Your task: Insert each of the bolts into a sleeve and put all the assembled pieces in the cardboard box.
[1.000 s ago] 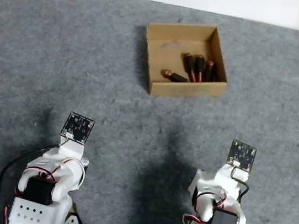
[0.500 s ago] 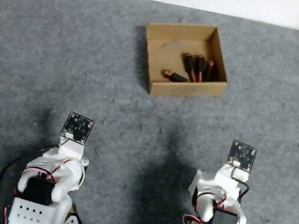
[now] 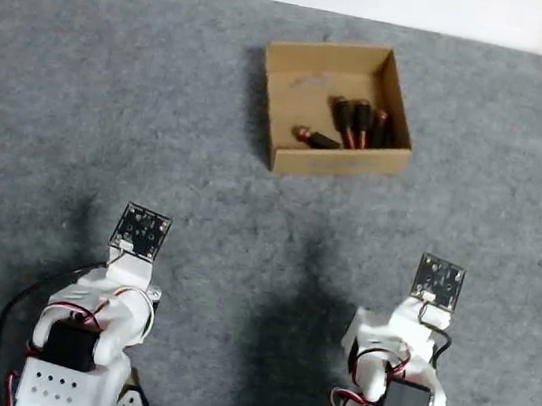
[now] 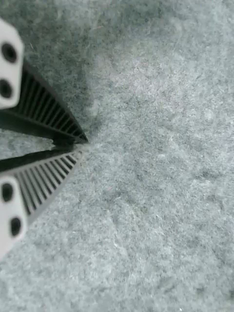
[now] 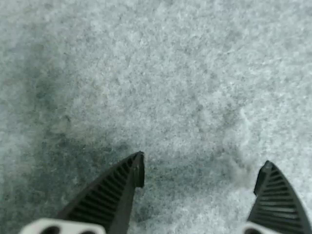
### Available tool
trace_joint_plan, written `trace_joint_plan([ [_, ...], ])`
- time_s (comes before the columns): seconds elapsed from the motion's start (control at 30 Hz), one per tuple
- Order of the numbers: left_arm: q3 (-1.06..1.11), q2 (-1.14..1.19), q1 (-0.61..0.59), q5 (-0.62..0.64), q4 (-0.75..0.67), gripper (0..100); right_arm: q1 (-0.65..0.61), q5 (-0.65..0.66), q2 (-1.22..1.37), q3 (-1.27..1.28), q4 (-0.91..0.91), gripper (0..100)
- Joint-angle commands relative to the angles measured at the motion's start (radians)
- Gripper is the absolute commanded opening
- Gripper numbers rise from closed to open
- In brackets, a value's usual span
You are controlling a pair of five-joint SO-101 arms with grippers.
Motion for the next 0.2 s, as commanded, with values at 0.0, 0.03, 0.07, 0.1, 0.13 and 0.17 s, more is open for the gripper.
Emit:
trace_joint_plan([
  [0.0,0.024,-0.001,-0.012,0.006,0.006,1,0.007,-0.003,-0.004,0.124,0.005,32.8],
  [0.03,0.024,-0.001,-0.012,0.006,0.006,1,0.007,-0.003,-0.004,0.124,0.005,32.8],
  [0.07,0.024,-0.001,-0.012,0.006,0.006,1,0.007,-0.003,-0.004,0.124,0.005,32.8],
  [0.1,0.024,-0.001,-0.012,0.006,0.006,1,0.007,-0.003,-0.004,0.124,0.005,32.8],
  [0.13,0.024,-0.001,-0.012,0.006,0.006,1,0.007,-0.003,-0.004,0.124,0.005,32.8],
  [0.17,0.024,-0.001,-0.012,0.006,0.006,1,0.007,-0.003,-0.004,0.124,0.005,32.8],
])
